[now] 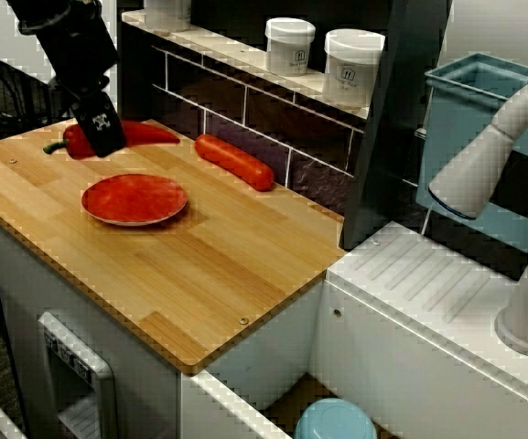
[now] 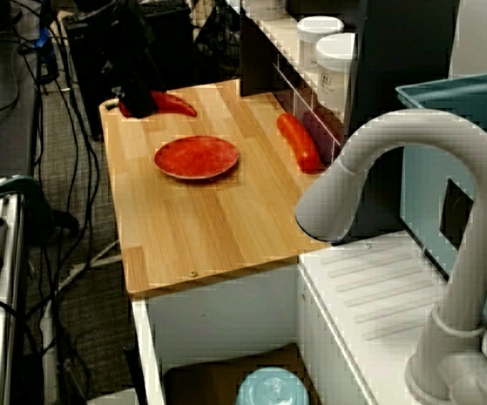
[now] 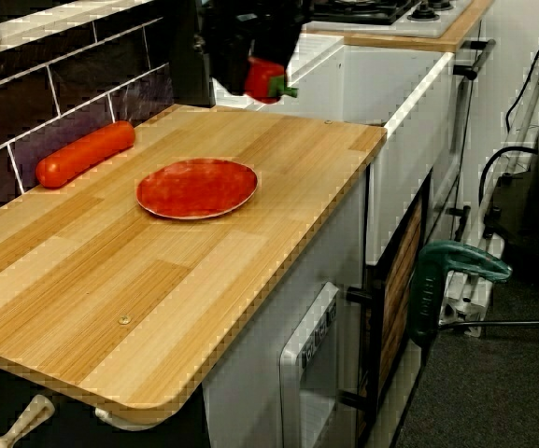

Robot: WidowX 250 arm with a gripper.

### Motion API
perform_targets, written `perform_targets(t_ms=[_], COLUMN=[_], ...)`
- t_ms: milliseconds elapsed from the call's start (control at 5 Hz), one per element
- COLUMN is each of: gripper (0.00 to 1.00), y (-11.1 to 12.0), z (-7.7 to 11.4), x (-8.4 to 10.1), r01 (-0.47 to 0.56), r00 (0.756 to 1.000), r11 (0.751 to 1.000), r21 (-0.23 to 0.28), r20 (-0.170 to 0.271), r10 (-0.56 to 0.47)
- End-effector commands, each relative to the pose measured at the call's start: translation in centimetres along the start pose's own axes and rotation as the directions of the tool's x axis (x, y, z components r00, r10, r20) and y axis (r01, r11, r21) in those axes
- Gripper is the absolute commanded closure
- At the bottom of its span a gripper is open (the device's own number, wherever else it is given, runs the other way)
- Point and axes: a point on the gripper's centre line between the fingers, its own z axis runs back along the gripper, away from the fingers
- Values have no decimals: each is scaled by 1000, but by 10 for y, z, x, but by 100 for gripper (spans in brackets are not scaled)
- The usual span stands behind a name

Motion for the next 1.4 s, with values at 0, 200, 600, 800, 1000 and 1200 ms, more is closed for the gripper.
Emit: perform_targets(t_ms=[0,200,600,800,1000,1200], gripper=[100,100,100,100,100,100], y=[57,84,119,131,147,140], z=[19,22,23,17,12,1], x=[9,4,-22,-30,-34,-22], r01=[-26,-18,73,113,129,151], r00=[997,997,991,987,985,984], r11=[998,996,985,976,974,981], r21=[55,84,158,186,188,126], r20=[72,81,99,90,92,79], r10=[22,12,-90,-132,-148,-161])
